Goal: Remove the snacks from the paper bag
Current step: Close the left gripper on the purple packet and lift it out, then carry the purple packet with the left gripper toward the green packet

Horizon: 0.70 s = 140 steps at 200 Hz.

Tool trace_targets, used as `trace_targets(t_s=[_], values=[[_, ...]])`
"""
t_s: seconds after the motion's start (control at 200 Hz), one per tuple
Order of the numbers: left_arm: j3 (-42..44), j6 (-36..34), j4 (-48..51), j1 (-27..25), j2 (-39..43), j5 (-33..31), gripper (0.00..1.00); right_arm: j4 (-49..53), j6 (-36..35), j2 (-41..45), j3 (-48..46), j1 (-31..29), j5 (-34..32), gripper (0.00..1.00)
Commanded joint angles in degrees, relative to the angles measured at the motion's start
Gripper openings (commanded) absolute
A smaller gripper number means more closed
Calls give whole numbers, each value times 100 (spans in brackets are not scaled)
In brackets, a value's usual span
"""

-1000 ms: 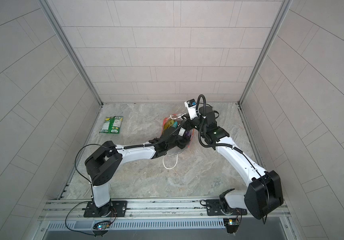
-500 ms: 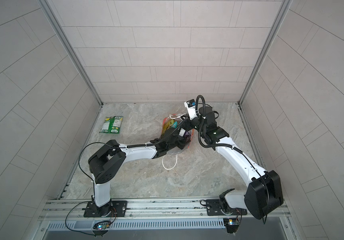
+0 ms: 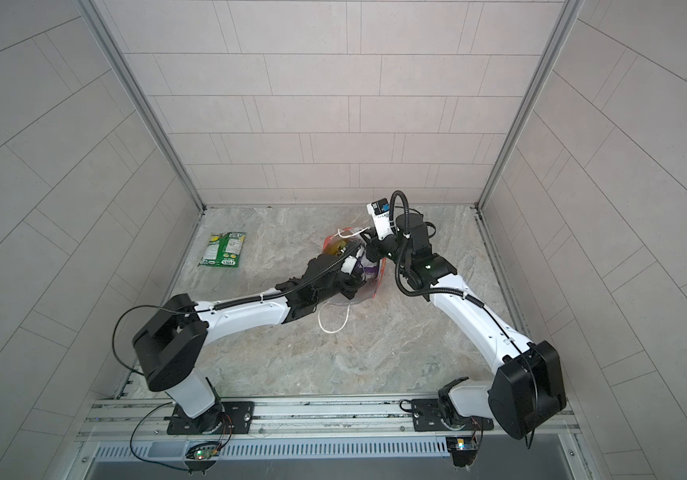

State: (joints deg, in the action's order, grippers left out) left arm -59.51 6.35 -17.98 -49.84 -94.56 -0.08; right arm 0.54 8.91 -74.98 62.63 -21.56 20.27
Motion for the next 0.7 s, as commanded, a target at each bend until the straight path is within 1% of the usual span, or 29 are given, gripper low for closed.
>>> trace_targets(t_s=[0.0,0.09,0.115,0.205,0.275,0.395,0.43,0.48,0.55,0.61,0.695], values=[[139,-64,-462,20,655,158,3,-307,-47,104,8,56,-136,0],[302,-99,-390,19,1027,344,3,-275,-47,100,27,64,-151,0],[345,-98,-331,21,1143,376,0,-276,-47,102,26,73,-165,0],[527,-107,-127,18,1574,390,0,-247,-38,112,35,89,-207,0],[664,-141,99,27,1934,139,0,-247,-30,120,38,99,-216,0],[732,-519,636,57,2588,-78,0,-247,-23,106,31,115,-233,0],[676,-628,876,85,2762,-152,0,-239,-17,111,37,113,-248,0],[569,-658,1247,131,2960,-414,0,-245,-22,116,24,125,-271,0],[423,-758,1686,309,3210,-436,0,-251,-4,124,23,143,-263,0],[259,-787,2107,415,3400,-692,0,-269,5,116,13,143,-258,0],[21,-903,2650,552,3690,-791,0,-269,9,124,6,152,-265,0]])
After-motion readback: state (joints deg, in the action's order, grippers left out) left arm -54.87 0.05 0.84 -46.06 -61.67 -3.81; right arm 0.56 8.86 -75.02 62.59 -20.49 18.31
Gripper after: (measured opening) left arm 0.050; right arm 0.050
